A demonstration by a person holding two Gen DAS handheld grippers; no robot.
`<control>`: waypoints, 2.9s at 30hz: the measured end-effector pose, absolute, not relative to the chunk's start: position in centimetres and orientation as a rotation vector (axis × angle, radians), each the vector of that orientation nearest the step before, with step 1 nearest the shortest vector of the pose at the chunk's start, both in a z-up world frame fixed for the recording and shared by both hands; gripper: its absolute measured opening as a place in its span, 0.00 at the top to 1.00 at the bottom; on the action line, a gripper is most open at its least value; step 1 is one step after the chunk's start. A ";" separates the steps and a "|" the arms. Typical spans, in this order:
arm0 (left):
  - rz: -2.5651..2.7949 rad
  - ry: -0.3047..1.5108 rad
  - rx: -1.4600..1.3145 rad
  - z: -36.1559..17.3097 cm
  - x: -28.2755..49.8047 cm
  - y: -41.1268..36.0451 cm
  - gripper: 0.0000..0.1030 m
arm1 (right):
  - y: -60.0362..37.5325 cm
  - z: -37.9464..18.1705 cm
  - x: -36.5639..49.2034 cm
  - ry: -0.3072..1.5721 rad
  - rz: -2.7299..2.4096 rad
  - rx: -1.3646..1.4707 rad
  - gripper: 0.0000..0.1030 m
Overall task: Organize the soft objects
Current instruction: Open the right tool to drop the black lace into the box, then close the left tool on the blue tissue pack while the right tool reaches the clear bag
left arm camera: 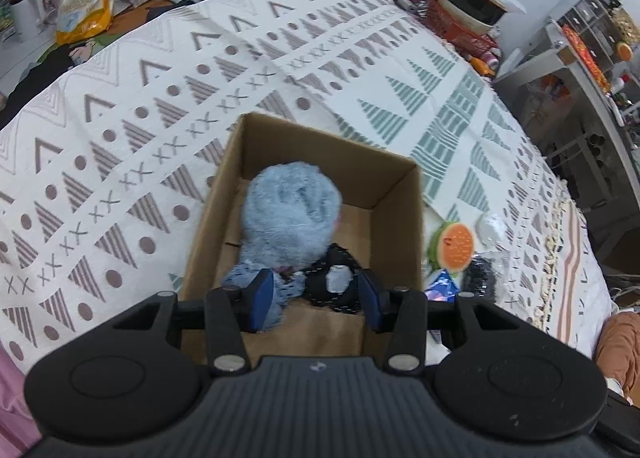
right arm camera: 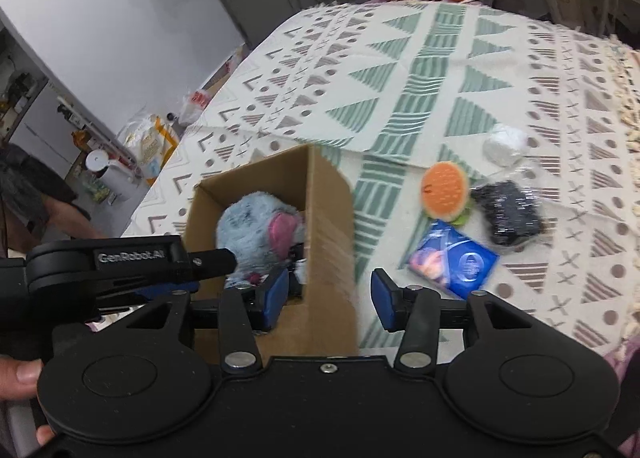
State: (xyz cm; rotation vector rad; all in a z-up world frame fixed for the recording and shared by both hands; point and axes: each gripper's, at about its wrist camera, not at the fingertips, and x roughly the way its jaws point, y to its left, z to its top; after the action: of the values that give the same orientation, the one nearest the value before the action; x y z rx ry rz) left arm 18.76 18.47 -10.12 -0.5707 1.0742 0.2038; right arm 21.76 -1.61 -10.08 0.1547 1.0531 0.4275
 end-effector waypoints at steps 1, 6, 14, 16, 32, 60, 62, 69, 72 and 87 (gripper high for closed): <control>0.197 1.070 -0.566 -9.9 18.9 18.2 0.56 | -2.0 -10.0 21.8 1.049 0.417 0.154 0.55; 0.158 1.062 -0.555 -9.1 19.4 16.3 0.56 | -4.9 -9.9 22.1 1.039 0.363 0.161 0.55; 0.112 1.054 -0.529 -8.1 20.2 13.5 0.56 | -8.4 -10.3 22.7 1.039 0.320 0.177 0.55; 0.100 1.053 -0.520 -7.8 20.5 12.8 0.56 | -9.1 -10.4 22.9 1.040 0.313 0.180 0.55; 0.034 1.092 -0.475 -8.2 23.6 7.1 0.56 | -13.3 -11.2 26.0 1.042 0.315 0.170 0.39; 0.231 1.233 -0.512 -16.7 28.3 2.2 0.40 | -14.9 -18.8 30.0 1.093 0.413 0.165 0.38; 0.252 1.248 -0.525 -17.4 28.6 2.2 0.40 | -14.9 -19.2 30.3 1.094 0.410 0.163 0.38; 0.292 1.282 -0.520 -19.0 29.7 1.6 0.34 | -14.9 -20.7 31.1 1.107 0.414 0.147 0.54; 0.298 1.286 -0.514 -19.4 30.0 1.3 0.31 | -15.2 -20.8 31.3 1.096 0.413 0.154 0.64; 0.271 1.262 -0.546 -19.9 29.1 1.6 0.40 | -16.0 -20.4 30.3 1.111 0.414 0.170 0.94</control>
State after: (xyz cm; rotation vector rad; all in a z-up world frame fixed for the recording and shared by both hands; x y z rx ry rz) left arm 29.06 1.65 -19.90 -0.5460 1.2615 0.2707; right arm 30.26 -16.04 -20.40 0.1699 1.1108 0.4142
